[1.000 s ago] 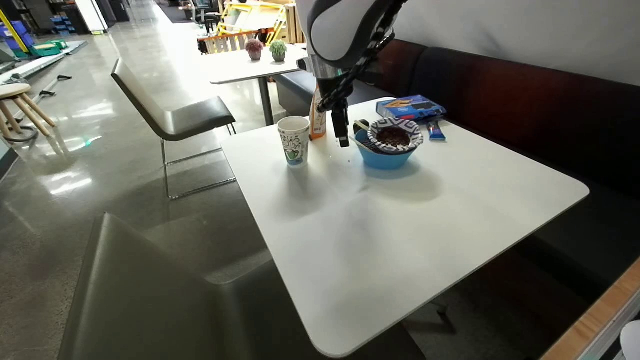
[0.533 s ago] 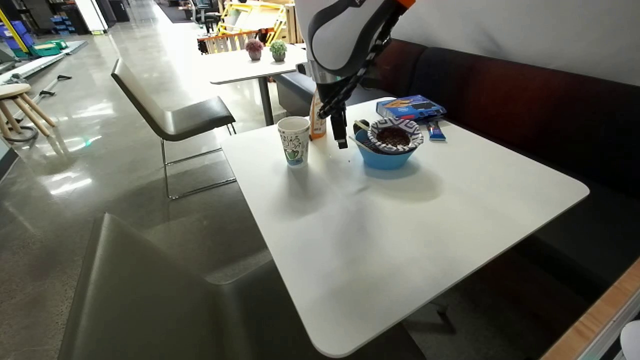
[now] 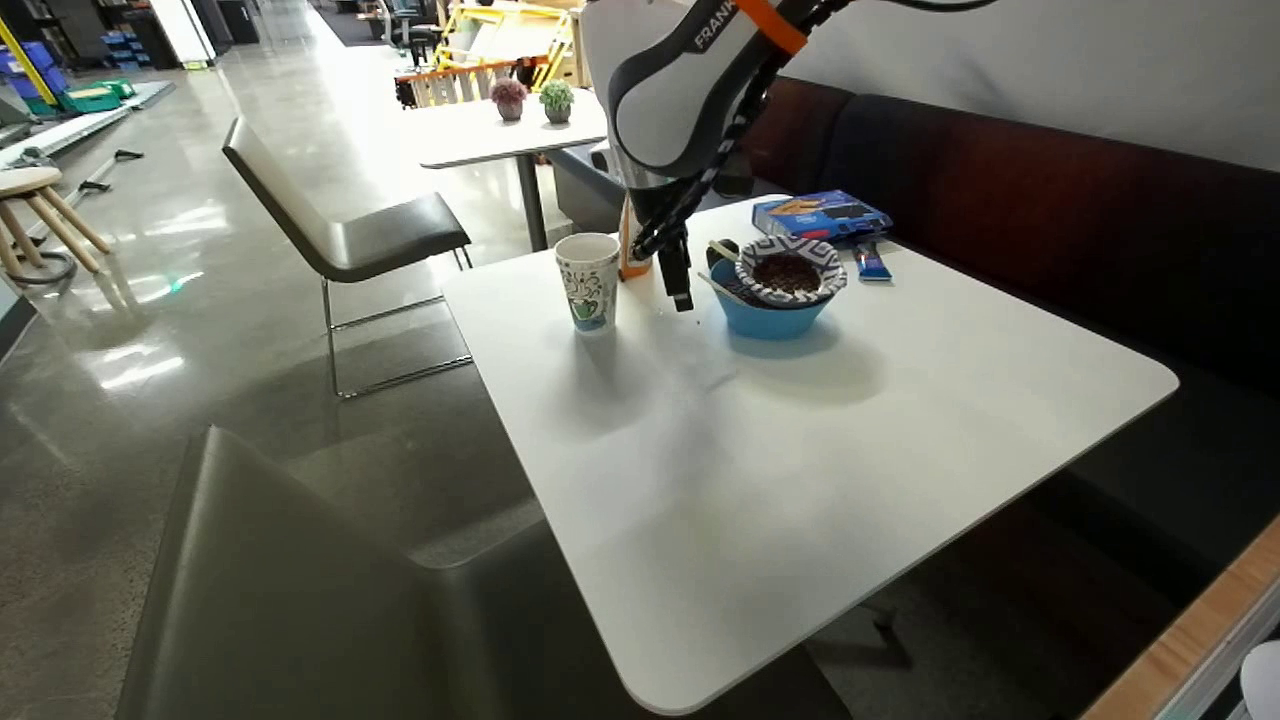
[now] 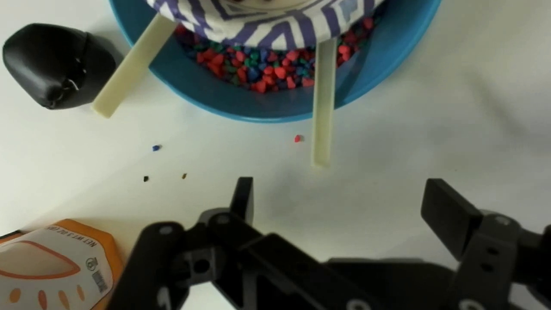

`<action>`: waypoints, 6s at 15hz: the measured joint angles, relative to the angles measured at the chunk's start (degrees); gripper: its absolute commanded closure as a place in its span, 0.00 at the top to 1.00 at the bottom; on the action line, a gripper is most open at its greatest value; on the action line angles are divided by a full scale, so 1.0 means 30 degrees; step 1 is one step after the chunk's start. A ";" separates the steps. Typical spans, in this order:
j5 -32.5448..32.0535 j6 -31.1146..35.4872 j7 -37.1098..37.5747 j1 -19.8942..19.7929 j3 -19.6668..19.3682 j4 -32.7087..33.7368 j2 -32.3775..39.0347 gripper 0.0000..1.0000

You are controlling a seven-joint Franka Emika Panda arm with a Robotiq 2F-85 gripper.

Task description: Pick up some of the crumbs on the table and put them inside the blue bowl

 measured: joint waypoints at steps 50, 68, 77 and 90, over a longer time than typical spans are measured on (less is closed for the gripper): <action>-0.2991 -0.6405 -0.4748 0.1630 -0.0823 0.7525 0.6001 0.00; -0.2958 0.2797 0.1158 0.0485 -0.0826 0.0517 -0.0505 0.00; -0.2957 0.7959 0.1703 0.0245 -0.0707 -0.2056 -0.2664 0.00; -0.0462 0.0556 0.2128 0.0221 -0.0349 -0.3389 -0.4451 0.00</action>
